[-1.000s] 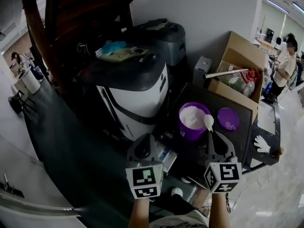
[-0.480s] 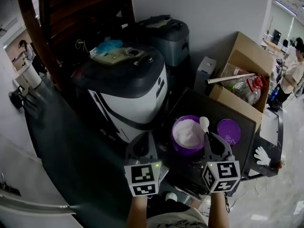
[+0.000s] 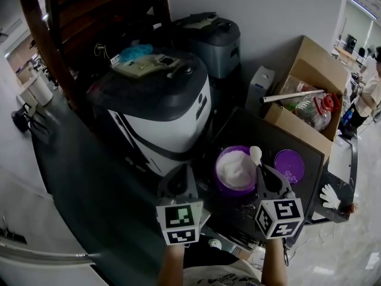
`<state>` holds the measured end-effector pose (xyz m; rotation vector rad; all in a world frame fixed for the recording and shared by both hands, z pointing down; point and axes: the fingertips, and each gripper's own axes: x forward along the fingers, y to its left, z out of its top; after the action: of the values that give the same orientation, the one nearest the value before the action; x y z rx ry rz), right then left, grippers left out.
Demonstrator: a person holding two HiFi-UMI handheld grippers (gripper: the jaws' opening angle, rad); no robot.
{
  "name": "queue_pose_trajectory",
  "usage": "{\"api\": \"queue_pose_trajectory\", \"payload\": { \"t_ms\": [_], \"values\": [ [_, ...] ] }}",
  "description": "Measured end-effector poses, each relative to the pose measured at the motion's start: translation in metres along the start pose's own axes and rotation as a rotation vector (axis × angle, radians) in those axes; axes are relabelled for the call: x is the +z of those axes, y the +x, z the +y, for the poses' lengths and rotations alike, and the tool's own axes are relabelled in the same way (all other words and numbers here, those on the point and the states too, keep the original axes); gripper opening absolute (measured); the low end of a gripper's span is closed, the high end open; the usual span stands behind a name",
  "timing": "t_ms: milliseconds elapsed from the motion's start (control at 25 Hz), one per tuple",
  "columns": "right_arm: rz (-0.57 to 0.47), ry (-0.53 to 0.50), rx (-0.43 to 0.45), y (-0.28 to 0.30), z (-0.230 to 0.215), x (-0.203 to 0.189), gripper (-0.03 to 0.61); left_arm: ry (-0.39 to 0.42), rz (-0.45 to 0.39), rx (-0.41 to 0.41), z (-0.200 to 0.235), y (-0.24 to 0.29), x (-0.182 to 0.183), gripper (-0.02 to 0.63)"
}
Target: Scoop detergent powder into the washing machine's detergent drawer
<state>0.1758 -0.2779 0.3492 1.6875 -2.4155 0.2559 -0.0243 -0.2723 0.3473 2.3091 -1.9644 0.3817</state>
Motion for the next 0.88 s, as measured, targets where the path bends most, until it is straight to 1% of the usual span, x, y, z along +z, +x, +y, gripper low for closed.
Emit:
{"api": "queue_pose_trajectory", "payload": {
  "t_ms": [240,440,680,880],
  "values": [
    [0.044,0.001,-0.014,0.012,-0.001,-0.008,0.02,0.002,0.02,-0.025,0.006,0.013,-0.006,0.002],
    [0.107,-0.004,-0.017,0.024,0.003,-0.015,0.02,0.007,0.039,-0.052,0.013,0.027,-0.007,0.002],
    [0.208,0.0,0.022,0.037,0.008,-0.027,0.02,0.007,0.08,-0.084,0.016,0.039,-0.018,0.002],
    [0.331,0.002,0.05,0.044,0.007,-0.04,0.02,0.008,0.13,-0.104,0.013,0.046,-0.033,0.002]
  ]
}}
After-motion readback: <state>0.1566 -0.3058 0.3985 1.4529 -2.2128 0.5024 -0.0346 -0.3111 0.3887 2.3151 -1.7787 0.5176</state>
